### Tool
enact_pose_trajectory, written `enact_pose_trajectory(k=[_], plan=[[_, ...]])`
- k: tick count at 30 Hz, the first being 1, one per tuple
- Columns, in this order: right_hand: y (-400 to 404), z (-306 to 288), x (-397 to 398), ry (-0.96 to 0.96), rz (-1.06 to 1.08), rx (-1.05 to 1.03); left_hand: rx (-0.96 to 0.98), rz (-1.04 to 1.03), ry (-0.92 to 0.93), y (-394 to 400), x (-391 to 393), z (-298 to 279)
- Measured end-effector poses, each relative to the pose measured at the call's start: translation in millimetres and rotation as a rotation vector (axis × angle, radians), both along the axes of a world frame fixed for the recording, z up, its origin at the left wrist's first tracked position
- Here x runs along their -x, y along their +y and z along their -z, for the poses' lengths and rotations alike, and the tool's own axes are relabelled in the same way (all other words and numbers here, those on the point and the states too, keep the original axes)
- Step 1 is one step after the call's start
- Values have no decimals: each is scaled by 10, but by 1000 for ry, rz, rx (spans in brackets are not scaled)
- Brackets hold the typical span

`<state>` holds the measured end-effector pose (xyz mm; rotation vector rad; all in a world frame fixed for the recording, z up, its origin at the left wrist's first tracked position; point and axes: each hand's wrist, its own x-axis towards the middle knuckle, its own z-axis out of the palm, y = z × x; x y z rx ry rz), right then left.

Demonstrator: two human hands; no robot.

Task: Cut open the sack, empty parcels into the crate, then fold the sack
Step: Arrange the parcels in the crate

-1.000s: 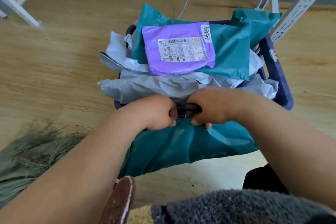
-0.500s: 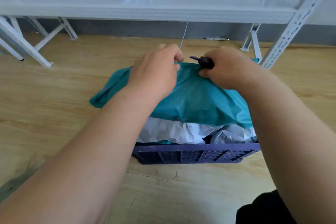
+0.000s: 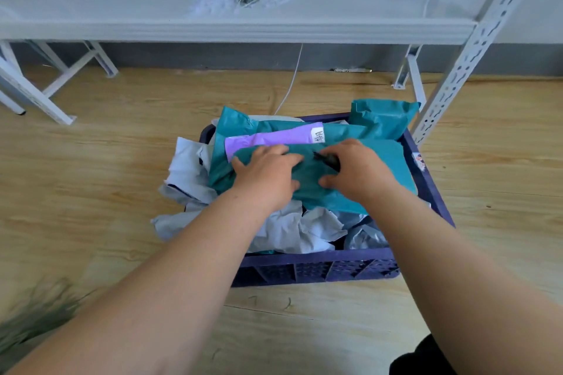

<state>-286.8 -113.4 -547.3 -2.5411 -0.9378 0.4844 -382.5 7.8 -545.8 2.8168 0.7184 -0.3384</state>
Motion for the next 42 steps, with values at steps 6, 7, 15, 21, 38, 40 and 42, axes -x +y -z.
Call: enact_pose_trajectory(k=[6, 7, 15, 21, 38, 40, 42], plan=[[-163, 79, -224, 48, 121, -75, 52, 70, -16, -59, -143, 71], [-202, 67, -276, 48, 176, -113, 78, 55, -74, -26, -132, 46], [-716, 186, -640, 156, 647, 120, 112, -409, -438, 238, 233, -127], [-671, 280, -677, 412, 687, 51, 68, -8, -143, -367, 24, -22], [-676, 356, -680, 487, 692, 27, -92, 11, -137, -260, -54, 224], [-565, 400, -628, 496, 657, 1, -91, -25, -93, -169, -19, 195], [-381, 435, -527, 493, 598, -15, -90, -81, -27, -45, 19, 155]])
